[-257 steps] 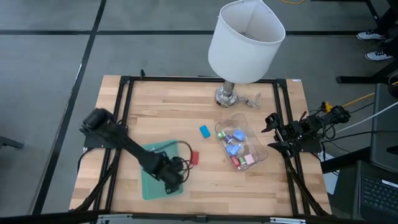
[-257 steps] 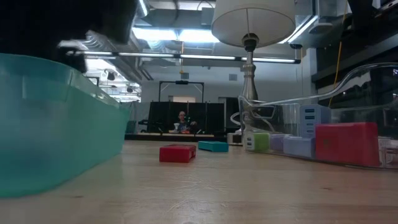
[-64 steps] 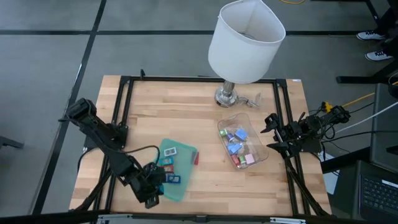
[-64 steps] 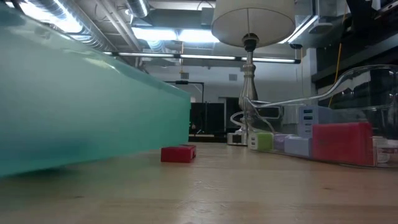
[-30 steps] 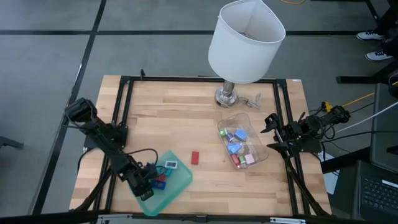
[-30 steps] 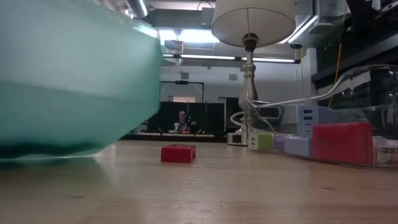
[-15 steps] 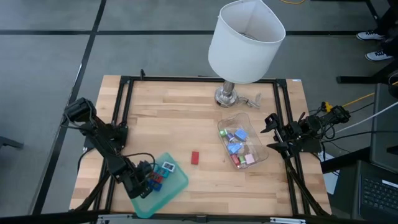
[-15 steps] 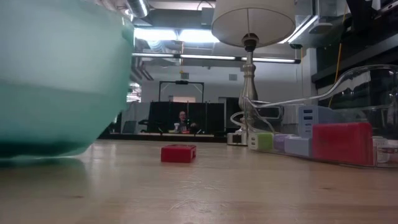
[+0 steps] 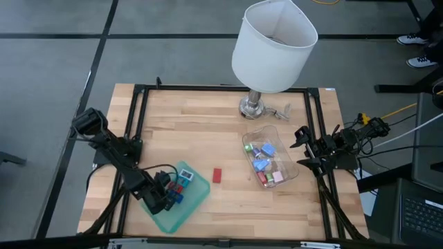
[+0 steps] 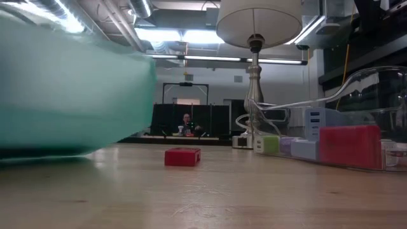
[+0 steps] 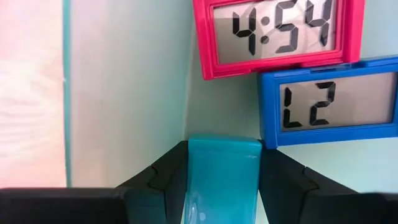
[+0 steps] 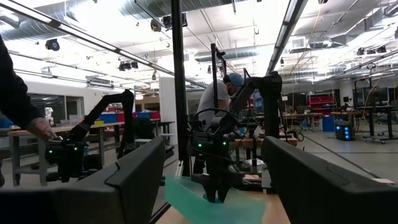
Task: Pick & Place Office items
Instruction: Put the light blue digital clock into the green bin
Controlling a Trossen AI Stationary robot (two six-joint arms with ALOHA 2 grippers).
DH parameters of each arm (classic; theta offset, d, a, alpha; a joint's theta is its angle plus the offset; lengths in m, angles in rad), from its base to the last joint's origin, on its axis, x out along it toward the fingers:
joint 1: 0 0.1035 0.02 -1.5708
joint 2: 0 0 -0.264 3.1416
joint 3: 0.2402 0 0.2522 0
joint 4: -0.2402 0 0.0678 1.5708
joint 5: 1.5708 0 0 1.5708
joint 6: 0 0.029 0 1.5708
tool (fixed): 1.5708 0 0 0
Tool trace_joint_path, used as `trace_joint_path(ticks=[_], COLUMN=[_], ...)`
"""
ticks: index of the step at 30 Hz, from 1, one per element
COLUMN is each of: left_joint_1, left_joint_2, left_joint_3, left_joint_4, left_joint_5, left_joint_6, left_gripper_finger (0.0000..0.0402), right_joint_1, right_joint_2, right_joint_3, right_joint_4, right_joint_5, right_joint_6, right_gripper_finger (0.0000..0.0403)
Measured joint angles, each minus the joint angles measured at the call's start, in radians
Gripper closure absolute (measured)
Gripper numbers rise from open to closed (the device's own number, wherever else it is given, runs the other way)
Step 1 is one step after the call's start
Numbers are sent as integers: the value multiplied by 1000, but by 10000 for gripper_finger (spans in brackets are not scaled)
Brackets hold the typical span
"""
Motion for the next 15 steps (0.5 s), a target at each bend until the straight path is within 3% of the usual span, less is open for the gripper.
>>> trace_joint_path(ticks=[15], left_joint_1=[98], left_joint_2=[-1], left_joint_3=[2], left_joint_4=[-190], left_joint_5=[18], left_joint_6=[-88], left_gripper_finger=[250], right_joint_1=[0], right_joint_2=[0], right_joint_3=[0], right_joint_4=[0], right_joint_5=[0], right_joint_6=[0], right_gripper_finger=[124])
